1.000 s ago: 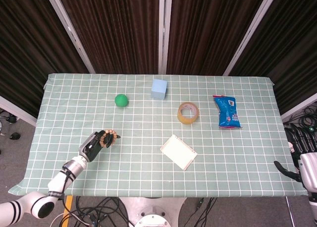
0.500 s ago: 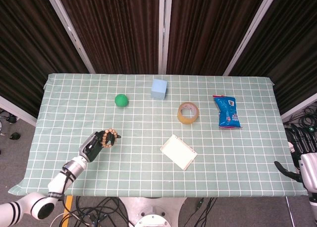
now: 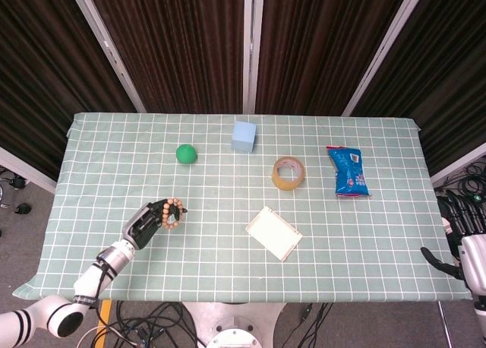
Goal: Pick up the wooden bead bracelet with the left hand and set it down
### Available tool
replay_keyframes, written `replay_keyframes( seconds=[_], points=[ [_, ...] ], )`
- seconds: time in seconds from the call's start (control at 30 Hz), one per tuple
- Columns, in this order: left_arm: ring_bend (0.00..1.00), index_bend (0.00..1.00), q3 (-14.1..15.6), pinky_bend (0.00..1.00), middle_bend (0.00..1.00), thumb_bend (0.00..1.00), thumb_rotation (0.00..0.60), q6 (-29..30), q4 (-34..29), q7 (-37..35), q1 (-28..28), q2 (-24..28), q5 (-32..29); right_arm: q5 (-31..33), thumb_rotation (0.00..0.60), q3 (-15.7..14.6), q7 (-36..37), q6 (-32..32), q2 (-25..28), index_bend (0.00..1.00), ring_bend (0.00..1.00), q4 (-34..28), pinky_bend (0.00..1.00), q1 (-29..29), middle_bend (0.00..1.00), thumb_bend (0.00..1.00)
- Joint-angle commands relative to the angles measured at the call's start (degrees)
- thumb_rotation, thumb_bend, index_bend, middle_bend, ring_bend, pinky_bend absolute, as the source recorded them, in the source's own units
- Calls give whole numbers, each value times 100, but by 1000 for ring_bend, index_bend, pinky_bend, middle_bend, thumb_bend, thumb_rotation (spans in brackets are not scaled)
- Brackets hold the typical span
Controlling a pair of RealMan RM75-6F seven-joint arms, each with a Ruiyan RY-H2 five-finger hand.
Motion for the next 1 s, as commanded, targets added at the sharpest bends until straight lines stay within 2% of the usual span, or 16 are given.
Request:
replay_keyframes(
  seconds=[0.03, 0.07, 0.17, 0.23, 0.37, 0.63, 0.73, 0.8, 0.93, 1.0],
  points=[
    [287, 518, 4, 49, 523, 1000, 434, 27, 11, -18, 8, -6, 11, 3, 600, 1, -2, 2, -1, 0, 0, 0, 0, -1, 0, 82],
    [287, 511, 8, 49, 522, 1000, 370, 47, 13, -24, 17, -9, 19, 3, 600, 1, -1, 3, -1, 0, 0, 1, 0, -2, 0, 82],
    [273, 469, 18, 49, 499, 988, 117, 130, 28, -56, 38, -23, 80, 6, 600, -1, 7, 3, -7, 0, 0, 6, 0, -4, 0, 82],
    [260, 428, 26, 49, 475, 951, 21, 174, 56, -66, 45, -32, 115, 12, 600, 0, 13, -2, -13, 0, 0, 12, 0, -3, 0, 82],
    [227, 345, 30, 49, 446, 831, 0, 253, 111, -16, 46, -53, 154, 15, 600, -3, 24, 1, -19, 0, 0, 22, 0, -7, 0, 82],
    [223, 318, 70, 49, 436, 545, 0, 251, 162, 14, 5, -55, 189, 17, 600, -6, 34, 3, -23, 0, 0, 29, 0, -12, 0, 82],
    [223, 318, 93, 50, 436, 516, 4, 201, 179, -17, -35, -34, 215, 18, 600, -9, 32, -3, -23, 0, 0, 26, 0, -12, 0, 81],
    [223, 317, 111, 52, 437, 517, 90, 165, 185, -21, -62, -11, 234, 19, 600, -7, 31, 1, -22, 0, 0, 24, 0, -14, 0, 82],
    [223, 310, 135, 62, 435, 544, 458, 112, 185, -54, -110, 26, 255, 21, 600, -8, 25, 3, -21, 0, 0, 20, 0, -16, 0, 82],
    [223, 302, 155, 64, 430, 555, 558, 108, 209, -40, -134, 37, 294, 19, 600, -5, 17, 12, -18, 0, 0, 16, 0, -19, 0, 82]
  ],
)
